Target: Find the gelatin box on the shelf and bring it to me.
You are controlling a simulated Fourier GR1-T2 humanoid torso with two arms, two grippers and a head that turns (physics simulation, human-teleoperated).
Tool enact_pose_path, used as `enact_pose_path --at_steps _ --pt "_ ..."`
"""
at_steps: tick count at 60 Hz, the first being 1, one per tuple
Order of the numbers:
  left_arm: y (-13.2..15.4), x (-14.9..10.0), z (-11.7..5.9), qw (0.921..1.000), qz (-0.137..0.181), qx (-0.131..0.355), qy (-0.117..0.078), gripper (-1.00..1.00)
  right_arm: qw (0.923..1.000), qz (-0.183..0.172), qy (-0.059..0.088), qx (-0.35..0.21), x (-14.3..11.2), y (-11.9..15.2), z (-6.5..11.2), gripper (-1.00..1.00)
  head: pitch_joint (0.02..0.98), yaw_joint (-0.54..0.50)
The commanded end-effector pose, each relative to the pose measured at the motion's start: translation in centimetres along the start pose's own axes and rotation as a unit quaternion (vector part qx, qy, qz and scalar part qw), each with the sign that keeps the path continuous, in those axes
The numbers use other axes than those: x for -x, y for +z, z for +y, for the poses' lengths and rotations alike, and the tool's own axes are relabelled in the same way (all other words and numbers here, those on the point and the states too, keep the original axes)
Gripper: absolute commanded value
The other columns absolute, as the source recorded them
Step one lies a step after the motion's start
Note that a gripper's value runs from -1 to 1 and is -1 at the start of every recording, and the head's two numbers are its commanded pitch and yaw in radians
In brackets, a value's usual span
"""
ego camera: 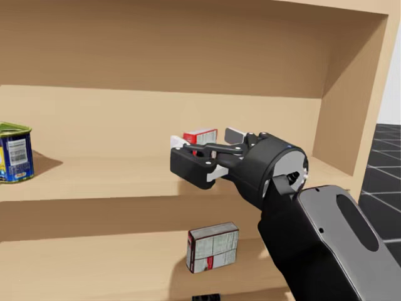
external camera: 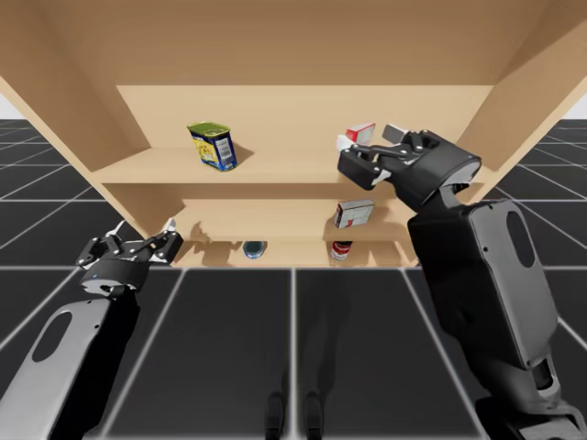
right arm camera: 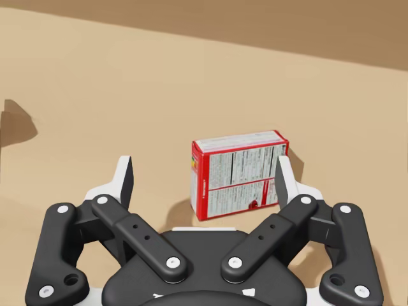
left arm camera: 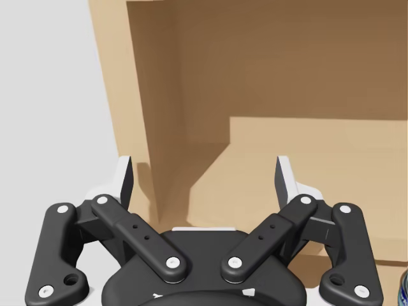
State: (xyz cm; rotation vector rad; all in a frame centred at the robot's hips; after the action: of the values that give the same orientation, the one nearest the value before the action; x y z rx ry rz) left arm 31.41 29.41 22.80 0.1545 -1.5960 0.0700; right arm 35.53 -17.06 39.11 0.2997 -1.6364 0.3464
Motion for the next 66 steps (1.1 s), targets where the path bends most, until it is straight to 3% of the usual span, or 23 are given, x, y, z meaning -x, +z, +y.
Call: enact_pose_path --at_steps 1,13,30,44,47,48,49,51,52,66 --pt "0.0 -0.1 0.1 1.0000 -0.002 -0.002 0.002 -1.00 0.9993 0.026 0.020 0.019 1.1 -2.2 -0.7 -1.00 0.288 -0.22" --pt "0.1 -0.2 0.2 1.0000 -0.003 -0.004 0.002 -1.00 0.9983 0.039 0.025 0.035 1.9 -4.0 -1.5 -1.00 0.298 -0.21" --pt "0.2 -0.2 0.3 1.0000 -0.004 -0.004 0.002 -1.00 0.9980 0.047 0.019 0.039 2.8 -6.2 -2.7 -1.00 0.304 -0.21" --pt "0.3 -0.2 0.2 1.0000 -0.006 -0.006 0.000 -1.00 0.9982 0.045 0.027 0.030 3.1 -7.2 -2.7 -1.00 0.307 -0.20" --pt "0.3 -0.2 0.3 1.0000 -0.005 -0.006 0.000 -1.00 0.9982 0.047 0.025 0.026 3.2 -7.1 -2.7 -0.72 0.306 -0.20" --pt "0.3 -0.2 0.3 1.0000 -0.005 -0.006 0.000 -1.00 0.9983 0.047 0.025 0.025 3.3 -7.1 -2.6 -0.41 0.306 -0.20" --pt "0.3 -0.2 0.3 1.0000 -0.005 -0.006 0.000 -1.00 0.9983 0.046 0.024 0.025 3.3 -7.0 -2.6 0.28 0.308 -0.20" --pt "0.3 -0.2 0.3 1.0000 -0.005 -0.006 0.000 -1.00 0.9984 0.047 0.022 0.024 3.3 -6.9 -2.6 0.65 0.309 -0.20" --pt "0.3 -0.2 0.3 1.0000 -0.005 -0.006 0.000 -1.00 0.9984 0.048 0.020 0.024 3.2 -6.8 -2.6 0.73 0.309 -0.20" --pt "0.3 -0.3 0.2 1.0000 -0.006 -0.007 0.000 -1.00 0.9987 0.029 0.028 0.033 1.9 -4.2 -2.8 0.89 0.308 -0.20"
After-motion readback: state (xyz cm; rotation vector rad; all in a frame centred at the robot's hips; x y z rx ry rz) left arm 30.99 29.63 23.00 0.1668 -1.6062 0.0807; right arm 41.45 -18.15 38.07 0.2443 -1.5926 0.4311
